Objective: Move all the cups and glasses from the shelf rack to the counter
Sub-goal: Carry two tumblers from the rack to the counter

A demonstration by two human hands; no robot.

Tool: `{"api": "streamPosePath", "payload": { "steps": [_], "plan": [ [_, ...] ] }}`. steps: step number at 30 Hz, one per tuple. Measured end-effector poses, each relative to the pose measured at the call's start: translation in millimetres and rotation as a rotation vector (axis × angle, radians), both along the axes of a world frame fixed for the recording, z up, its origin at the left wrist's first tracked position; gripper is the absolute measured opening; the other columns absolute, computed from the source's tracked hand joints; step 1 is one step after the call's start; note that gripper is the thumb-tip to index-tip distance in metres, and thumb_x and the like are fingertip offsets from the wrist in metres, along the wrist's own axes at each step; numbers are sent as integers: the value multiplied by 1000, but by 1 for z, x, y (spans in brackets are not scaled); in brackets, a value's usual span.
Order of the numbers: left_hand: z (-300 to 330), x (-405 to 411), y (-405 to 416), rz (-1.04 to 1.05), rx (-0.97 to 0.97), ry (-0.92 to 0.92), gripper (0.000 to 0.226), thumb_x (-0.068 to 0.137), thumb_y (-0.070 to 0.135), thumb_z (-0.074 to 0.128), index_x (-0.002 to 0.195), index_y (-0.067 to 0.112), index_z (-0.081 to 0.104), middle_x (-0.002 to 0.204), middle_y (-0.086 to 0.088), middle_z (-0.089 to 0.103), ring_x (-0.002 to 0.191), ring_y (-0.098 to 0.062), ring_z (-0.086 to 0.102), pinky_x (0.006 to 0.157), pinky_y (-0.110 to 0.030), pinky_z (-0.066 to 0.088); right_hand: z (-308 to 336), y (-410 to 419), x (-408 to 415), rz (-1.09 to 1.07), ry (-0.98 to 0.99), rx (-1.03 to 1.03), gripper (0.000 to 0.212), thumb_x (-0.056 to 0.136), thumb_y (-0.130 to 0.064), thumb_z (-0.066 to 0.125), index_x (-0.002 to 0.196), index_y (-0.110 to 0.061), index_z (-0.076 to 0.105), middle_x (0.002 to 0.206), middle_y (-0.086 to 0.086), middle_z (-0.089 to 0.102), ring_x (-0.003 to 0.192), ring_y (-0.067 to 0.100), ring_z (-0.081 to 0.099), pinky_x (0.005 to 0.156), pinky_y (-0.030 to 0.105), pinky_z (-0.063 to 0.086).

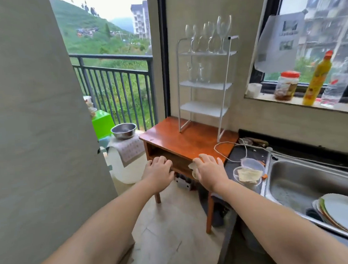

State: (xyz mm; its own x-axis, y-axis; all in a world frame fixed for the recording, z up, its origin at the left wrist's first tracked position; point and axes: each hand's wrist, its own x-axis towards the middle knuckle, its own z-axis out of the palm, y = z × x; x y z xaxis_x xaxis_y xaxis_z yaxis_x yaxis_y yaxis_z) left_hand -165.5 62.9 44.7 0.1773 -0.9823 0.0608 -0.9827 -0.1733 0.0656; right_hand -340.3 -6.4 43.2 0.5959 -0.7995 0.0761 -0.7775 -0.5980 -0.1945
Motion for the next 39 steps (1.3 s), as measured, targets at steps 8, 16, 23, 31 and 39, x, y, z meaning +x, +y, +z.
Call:
{"api": "streamPosePath", "payload": {
  "steps": [8, 16, 23, 31, 39],
  "plan": [
    [18, 59, -128, -84, -29, -9, 41, 95, 35, 36, 128, 16, 50, 134, -9, 48, 128, -27, 41, 106, -42, 33, 23, -117, 59, -103, -46, -57, 43, 99, -25, 36, 142, -22, 38, 153, 6, 32, 142, 25, 27, 117, 52, 21],
    [47, 92, -277, -122, -152, 39, 40, 96, 35, 36, 127, 13, 51, 134, -10, 47, 129, -28, 40, 102, -43, 39, 49, -262, 105, -173, -68, -123, 43, 98, -26, 35, 140, -20, 40, 147, 6, 39, 135, 27, 37, 113, 48, 29],
    [90, 111, -401, -129, -221, 218, 41, 95, 30, 41, 129, 9, 51, 134, -15, 46, 131, -31, 36, 102, -42, 42, 90, -379, 128, -211, -80, -165, 45, 98, -25, 34, 143, -18, 37, 149, 7, 37, 138, 26, 33, 114, 47, 27],
    [128, 124, -523, -43, -310, 746, 49, 95, 25, 45, 141, 7, 38, 143, -15, 41, 132, -29, 40, 109, -41, 36, 131, -473, 172, -426, -539, -66, 45, 97, -17, 41, 139, -1, 33, 142, 20, 39, 125, 38, 46, 98, 42, 40],
    [146, 135, -603, 48, -243, 1051, 42, 93, 23, 42, 129, 1, 50, 119, -17, 58, 108, -32, 55, 93, -35, 44, 137, -555, 209, -639, -987, 129, 22, 87, -21, 43, 65, -15, 43, 74, 20, 50, 77, 28, 49, 69, 32, 34]
  ]
}}
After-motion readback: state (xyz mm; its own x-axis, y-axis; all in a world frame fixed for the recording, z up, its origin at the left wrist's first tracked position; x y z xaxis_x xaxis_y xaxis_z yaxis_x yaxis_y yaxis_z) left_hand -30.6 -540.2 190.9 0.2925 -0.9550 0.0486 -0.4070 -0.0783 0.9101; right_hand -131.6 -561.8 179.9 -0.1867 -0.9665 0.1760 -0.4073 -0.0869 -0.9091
